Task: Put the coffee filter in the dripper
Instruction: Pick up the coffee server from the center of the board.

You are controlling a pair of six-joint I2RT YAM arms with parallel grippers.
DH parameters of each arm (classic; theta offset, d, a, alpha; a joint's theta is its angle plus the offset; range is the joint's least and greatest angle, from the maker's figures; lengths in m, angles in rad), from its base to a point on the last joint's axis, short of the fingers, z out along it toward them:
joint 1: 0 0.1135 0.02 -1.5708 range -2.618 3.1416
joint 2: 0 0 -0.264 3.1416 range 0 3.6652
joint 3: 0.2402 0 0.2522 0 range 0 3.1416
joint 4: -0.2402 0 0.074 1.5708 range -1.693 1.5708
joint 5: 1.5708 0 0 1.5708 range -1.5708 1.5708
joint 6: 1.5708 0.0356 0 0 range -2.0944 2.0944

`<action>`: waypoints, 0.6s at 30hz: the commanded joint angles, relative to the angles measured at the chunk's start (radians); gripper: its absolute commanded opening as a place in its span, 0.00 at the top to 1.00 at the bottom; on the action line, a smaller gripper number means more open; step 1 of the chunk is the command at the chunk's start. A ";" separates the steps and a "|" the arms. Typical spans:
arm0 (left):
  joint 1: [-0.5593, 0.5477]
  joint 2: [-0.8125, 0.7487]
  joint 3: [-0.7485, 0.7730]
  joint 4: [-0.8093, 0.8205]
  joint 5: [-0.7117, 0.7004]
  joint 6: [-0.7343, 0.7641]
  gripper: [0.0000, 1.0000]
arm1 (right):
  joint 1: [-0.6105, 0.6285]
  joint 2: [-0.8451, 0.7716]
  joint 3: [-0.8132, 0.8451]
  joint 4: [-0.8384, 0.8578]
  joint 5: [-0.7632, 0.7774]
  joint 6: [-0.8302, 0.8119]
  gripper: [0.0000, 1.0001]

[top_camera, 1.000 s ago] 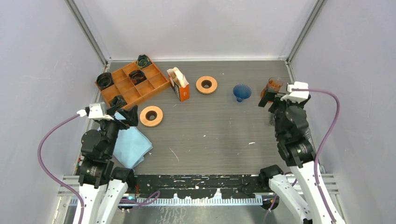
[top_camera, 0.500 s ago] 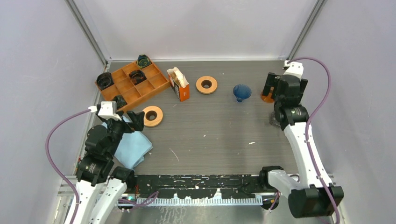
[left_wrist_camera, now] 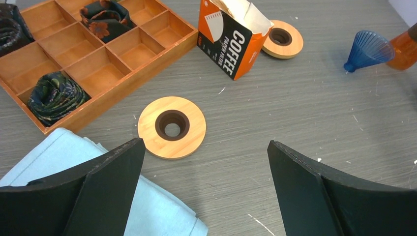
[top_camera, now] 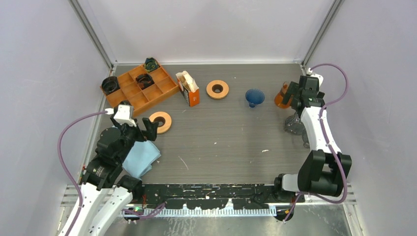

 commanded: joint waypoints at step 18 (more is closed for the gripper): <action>-0.045 0.000 0.009 0.002 -0.057 0.045 0.01 | -0.074 0.320 0.124 -0.035 -0.111 0.051 0.43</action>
